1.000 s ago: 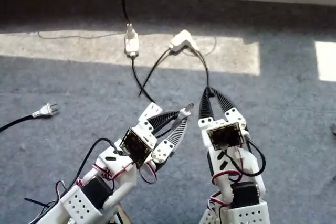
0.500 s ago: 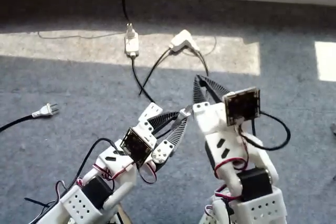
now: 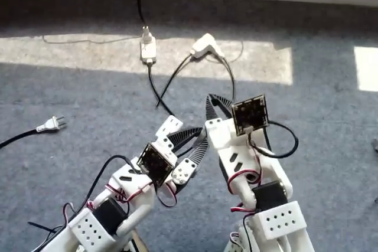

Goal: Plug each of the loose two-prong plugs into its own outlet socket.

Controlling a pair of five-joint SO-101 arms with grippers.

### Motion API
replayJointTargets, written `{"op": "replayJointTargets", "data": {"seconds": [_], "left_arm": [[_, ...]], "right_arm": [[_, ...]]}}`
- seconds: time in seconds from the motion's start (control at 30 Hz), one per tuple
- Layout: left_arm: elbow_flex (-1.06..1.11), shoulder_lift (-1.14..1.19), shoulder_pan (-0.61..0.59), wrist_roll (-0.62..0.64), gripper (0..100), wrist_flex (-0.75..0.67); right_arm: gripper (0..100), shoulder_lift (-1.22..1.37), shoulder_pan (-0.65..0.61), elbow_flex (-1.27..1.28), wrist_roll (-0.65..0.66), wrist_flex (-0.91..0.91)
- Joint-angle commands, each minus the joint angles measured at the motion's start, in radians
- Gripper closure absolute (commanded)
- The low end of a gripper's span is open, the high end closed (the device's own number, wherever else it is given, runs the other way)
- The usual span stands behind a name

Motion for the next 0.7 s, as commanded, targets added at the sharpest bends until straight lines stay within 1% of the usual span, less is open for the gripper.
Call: {"op": "replayJointTargets", "data": {"seconds": [0.0, 0.1, 0.4, 0.57, 0.67], "left_arm": [[0.027, -0.005, 0.001, -0.009, 99, -0.003], [0.027, -0.004, 0.001, -0.009, 99, -0.003], [0.027, -0.004, 0.001, -0.009, 99, -0.003], [0.027, -0.004, 0.001, -0.009, 99, -0.003], [0.027, -0.004, 0.001, -0.009, 99, -0.003]], "right_arm": [[99.1, 0.027, 0.059, 0.048, 0.026, -0.091], [99.1, 0.067, 0.070, 0.061, 0.052, -0.124], [99.1, 0.099, 0.071, 0.012, 0.051, -0.113], [99.1, 0.105, 0.068, -0.108, 0.049, 0.038], [99.1, 0.107, 0.070, -0.104, 0.049, 0.050]]}}
